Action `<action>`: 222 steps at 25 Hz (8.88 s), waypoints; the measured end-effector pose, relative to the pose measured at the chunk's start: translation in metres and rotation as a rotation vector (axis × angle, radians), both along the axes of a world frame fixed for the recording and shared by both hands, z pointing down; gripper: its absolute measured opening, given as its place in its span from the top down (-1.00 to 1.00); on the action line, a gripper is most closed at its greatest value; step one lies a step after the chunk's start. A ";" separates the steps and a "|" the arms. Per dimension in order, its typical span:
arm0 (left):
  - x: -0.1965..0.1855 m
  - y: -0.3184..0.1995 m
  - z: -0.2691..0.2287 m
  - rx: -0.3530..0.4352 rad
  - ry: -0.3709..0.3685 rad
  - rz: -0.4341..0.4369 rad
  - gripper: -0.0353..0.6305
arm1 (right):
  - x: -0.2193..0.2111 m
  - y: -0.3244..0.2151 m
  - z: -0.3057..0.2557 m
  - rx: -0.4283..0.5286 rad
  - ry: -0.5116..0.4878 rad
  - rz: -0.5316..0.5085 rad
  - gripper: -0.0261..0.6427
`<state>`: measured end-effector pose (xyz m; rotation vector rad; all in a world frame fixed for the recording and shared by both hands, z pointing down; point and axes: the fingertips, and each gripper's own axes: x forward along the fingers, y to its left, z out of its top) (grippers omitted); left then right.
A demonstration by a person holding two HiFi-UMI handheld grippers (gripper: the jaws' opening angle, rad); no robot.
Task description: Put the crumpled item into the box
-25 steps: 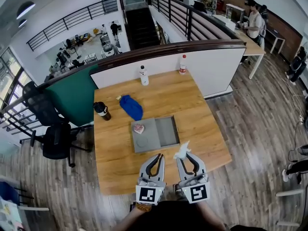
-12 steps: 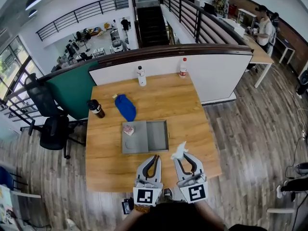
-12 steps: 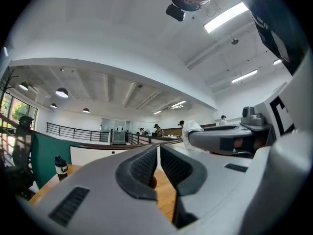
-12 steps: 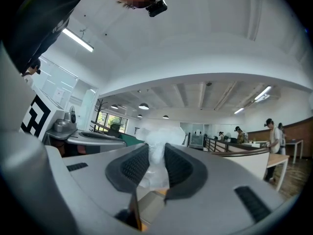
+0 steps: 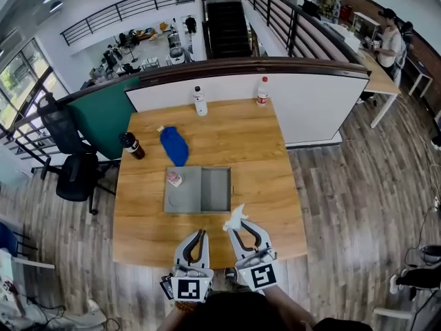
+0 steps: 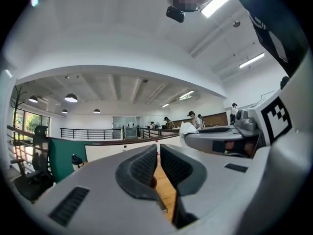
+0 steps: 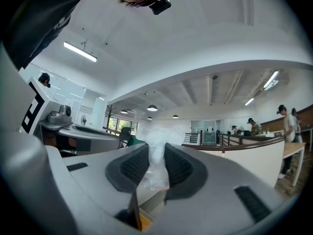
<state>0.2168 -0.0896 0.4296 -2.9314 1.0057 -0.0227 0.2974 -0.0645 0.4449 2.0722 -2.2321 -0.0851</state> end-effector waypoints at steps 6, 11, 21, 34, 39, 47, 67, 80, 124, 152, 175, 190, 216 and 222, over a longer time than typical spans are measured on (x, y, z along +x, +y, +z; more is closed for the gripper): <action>0.015 0.006 0.005 0.014 -0.018 0.020 0.78 | 0.015 0.002 0.003 0.018 -0.006 0.013 0.64; 0.021 0.013 0.002 0.015 -0.004 0.020 0.78 | 0.031 0.008 0.002 0.036 -0.034 0.061 0.64; 0.059 0.030 -0.008 0.273 -0.125 0.181 0.78 | 0.072 0.019 0.015 0.066 -0.086 0.177 0.64; 0.085 0.042 0.002 0.151 -0.053 0.244 0.78 | 0.102 0.041 0.031 0.035 -0.112 0.286 0.64; 0.074 0.026 0.006 0.084 -0.011 0.200 0.78 | 0.098 0.031 0.034 0.020 -0.078 0.272 0.64; 0.068 0.006 0.000 0.085 0.032 0.193 0.78 | 0.087 0.018 0.029 0.014 -0.032 0.259 0.64; 0.002 -0.038 0.013 0.016 0.062 0.043 0.78 | 0.041 -0.064 0.025 -0.036 0.084 0.079 0.64; -0.038 -0.053 0.026 -0.059 0.034 0.001 0.78 | 0.029 -0.132 0.037 -0.069 0.175 -0.028 0.64; -0.100 -0.127 0.038 -0.069 0.072 -0.083 0.78 | 0.020 -0.257 0.276 -0.583 0.360 -0.141 0.64; -0.107 -0.136 0.047 -0.075 0.023 -0.069 0.78 | 0.035 -0.249 0.346 -0.776 0.330 -0.076 0.62; -0.085 -0.105 0.034 -0.054 0.036 -0.063 0.78 | 0.049 -0.228 0.310 -0.747 0.292 -0.053 0.44; -0.071 -0.097 0.016 -0.001 0.109 -0.098 0.78 | 0.013 -0.235 0.134 -0.372 0.324 -0.081 0.46; -0.053 -0.061 0.003 0.052 0.116 -0.105 0.78 | -0.030 -0.115 -0.055 0.143 0.261 -0.017 0.76; -0.054 -0.054 -0.005 0.110 0.123 -0.116 0.78 | -0.035 -0.088 -0.058 0.170 0.232 0.000 0.85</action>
